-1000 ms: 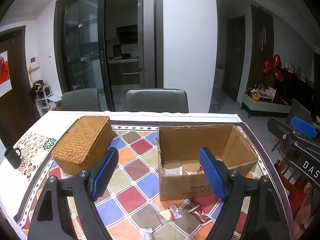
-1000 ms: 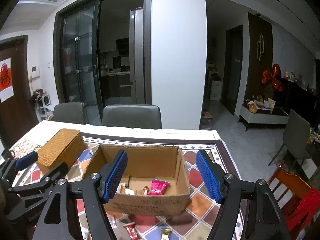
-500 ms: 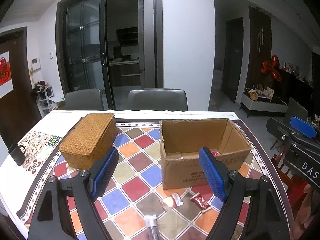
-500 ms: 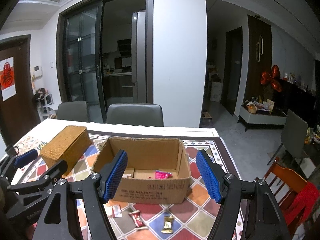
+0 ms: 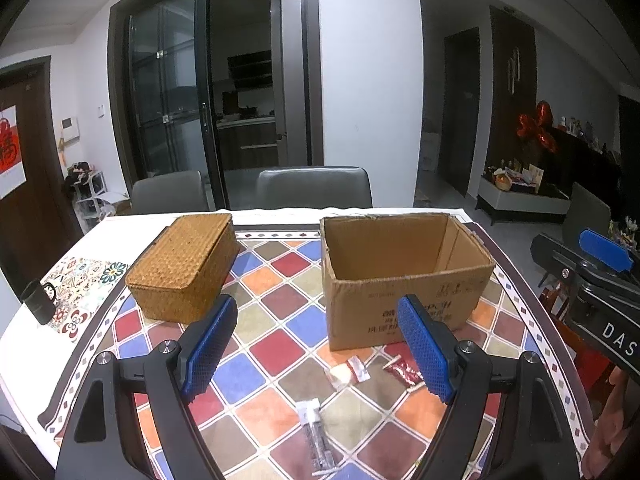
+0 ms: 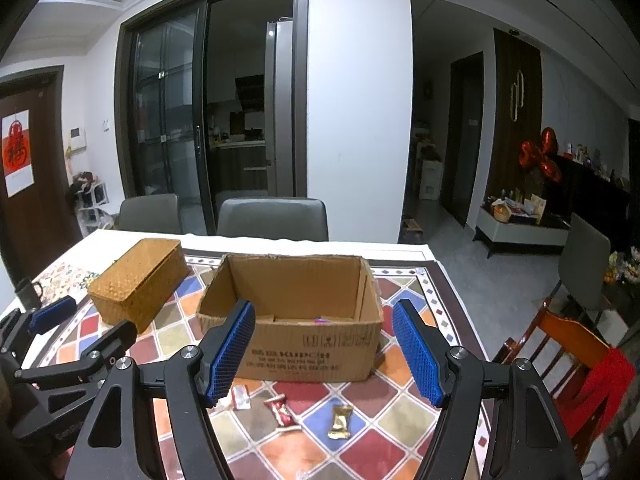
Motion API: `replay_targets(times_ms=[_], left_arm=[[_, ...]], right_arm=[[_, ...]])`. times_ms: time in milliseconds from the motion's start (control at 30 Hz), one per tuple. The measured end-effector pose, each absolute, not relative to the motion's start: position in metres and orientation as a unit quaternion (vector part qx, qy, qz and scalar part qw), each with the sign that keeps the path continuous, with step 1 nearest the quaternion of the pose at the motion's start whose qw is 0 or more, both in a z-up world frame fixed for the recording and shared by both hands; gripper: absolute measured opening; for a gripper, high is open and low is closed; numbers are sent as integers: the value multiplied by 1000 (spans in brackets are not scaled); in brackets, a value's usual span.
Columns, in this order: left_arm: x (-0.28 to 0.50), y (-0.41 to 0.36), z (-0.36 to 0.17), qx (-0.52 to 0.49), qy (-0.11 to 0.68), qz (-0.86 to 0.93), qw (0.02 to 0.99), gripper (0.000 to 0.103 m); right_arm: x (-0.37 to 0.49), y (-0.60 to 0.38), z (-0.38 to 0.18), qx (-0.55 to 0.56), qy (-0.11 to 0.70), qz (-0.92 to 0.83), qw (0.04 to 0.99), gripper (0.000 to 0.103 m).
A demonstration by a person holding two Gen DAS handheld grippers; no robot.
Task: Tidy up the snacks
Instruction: 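Withdraw both tools from the box toward the snacks on the table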
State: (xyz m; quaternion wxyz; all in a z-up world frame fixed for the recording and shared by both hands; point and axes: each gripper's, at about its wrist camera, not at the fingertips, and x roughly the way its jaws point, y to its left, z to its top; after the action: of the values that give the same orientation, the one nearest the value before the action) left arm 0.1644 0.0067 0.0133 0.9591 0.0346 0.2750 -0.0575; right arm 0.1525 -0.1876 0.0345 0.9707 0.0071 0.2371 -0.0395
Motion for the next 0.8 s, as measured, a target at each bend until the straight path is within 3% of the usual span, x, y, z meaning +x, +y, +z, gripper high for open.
replay_targets(times_ms=[800], left_arm=[[129,25,-26,48,300,-83,949,83]], right_arm=[[108,-163,-10,20,285,-72,956,72]])
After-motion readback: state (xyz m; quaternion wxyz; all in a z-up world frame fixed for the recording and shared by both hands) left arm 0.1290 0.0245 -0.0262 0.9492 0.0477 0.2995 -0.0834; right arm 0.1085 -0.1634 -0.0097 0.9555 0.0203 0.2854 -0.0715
